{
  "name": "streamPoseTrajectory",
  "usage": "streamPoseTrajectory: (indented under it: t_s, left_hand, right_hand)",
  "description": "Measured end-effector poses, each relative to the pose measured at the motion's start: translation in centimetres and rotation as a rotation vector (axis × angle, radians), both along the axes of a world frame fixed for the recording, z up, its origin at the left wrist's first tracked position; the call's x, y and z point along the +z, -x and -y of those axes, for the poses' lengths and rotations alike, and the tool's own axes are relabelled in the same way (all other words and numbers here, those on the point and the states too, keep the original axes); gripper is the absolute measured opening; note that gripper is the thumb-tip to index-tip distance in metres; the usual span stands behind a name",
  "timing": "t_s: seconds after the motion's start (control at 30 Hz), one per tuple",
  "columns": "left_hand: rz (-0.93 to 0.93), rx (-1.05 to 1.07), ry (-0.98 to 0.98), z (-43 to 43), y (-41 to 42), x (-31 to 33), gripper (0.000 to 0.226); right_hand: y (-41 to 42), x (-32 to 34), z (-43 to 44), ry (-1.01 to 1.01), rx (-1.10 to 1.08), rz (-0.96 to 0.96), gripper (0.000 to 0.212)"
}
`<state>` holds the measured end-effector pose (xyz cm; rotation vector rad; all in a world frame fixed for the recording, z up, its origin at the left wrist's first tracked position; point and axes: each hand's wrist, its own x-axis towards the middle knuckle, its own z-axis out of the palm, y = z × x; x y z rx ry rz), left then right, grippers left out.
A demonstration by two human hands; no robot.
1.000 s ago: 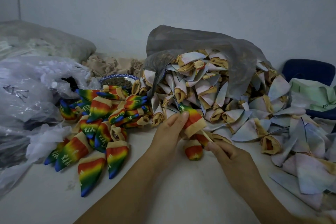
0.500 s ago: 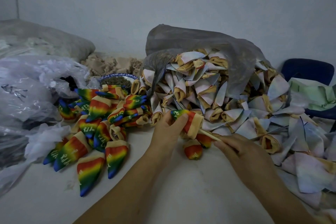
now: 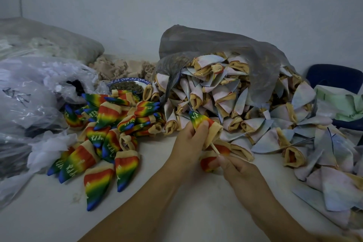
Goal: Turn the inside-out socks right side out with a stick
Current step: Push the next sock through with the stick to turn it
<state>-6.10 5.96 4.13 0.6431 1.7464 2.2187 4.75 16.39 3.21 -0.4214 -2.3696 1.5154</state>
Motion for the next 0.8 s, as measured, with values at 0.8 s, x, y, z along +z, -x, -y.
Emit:
streamPoseTrajectory:
  t_s: [0.8]
  left_hand:
    - [0.236, -0.306, -0.131, 1.0, 0.4, 0.7, 0.037]
  right_hand:
    - [-0.1, 0.2, -3.3, -0.665, -0.171, -0.059, 0.031]
